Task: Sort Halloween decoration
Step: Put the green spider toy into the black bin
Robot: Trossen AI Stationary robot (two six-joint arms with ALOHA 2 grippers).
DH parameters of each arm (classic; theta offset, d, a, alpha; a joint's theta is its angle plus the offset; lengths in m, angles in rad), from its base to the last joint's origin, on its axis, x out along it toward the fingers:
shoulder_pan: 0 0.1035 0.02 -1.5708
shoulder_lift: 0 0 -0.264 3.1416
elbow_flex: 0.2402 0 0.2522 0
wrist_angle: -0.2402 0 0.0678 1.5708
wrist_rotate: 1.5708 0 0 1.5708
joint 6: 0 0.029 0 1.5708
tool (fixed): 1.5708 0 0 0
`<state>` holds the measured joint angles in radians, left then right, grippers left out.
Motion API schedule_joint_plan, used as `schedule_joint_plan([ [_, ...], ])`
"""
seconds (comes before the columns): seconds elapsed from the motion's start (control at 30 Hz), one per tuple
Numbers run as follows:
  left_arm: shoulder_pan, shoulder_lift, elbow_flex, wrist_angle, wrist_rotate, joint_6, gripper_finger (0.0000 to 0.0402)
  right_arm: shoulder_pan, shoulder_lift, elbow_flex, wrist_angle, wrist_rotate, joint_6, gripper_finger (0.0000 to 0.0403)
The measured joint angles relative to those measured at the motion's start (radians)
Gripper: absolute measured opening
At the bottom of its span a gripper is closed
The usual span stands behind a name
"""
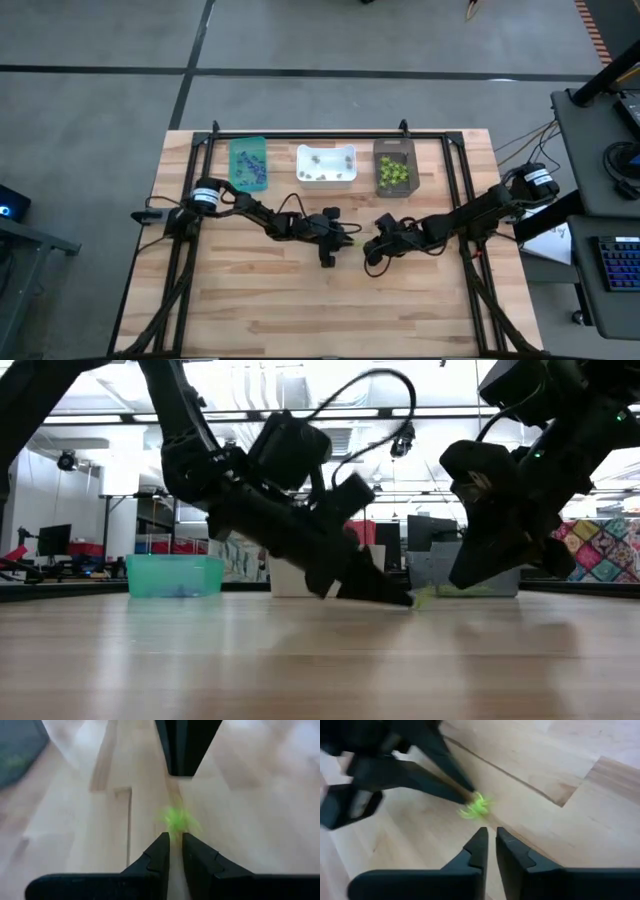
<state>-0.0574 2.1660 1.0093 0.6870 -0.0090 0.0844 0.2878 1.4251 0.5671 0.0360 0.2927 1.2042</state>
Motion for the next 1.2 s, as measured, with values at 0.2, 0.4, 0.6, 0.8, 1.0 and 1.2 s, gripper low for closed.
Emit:
schedule_joint_plan([
  [0.2, 0.002, 0.037, 0.013, 0.017, -0.002, -0.024, 0.0035, 0.0, 0.018, 0.0, 0.007, 0.0, 0.029, 0.0082],
  [0.4, 0.003, 0.04, 0.013, 0.016, -0.006, -0.037, 0.0035, 0.0, 0.02, 0.0, 0.005, 0.022, 0.017, 0.0116],
  [0.6, 0.003, 0.017, 0.008, 0.048, 0.083, -0.043, 0.0035, 0.0, -0.019, 0.0, -0.012, 0.018, -0.002, 0.0148],
  [0.8, 0.005, 0.028, 0.036, 0.075, 0.058, -0.029, 0.0035, 0.0, -0.027, 0.0, -0.018, 0.022, -0.011, 0.0173],
  [1.0, 0.012, 0.071, 0.077, 0.045, 0.047, -0.015, 0.0035, 0.0, 0.009, -0.001, -0.004, 0.022, -0.009, 0.0174],
  [1.2, 0.02, 0.095, 0.076, 0.052, 0.051, -0.024, 0.0035, -0.001, 0.026, 0.0, 0.009, 0.048, 0.002, 0.0172],
])
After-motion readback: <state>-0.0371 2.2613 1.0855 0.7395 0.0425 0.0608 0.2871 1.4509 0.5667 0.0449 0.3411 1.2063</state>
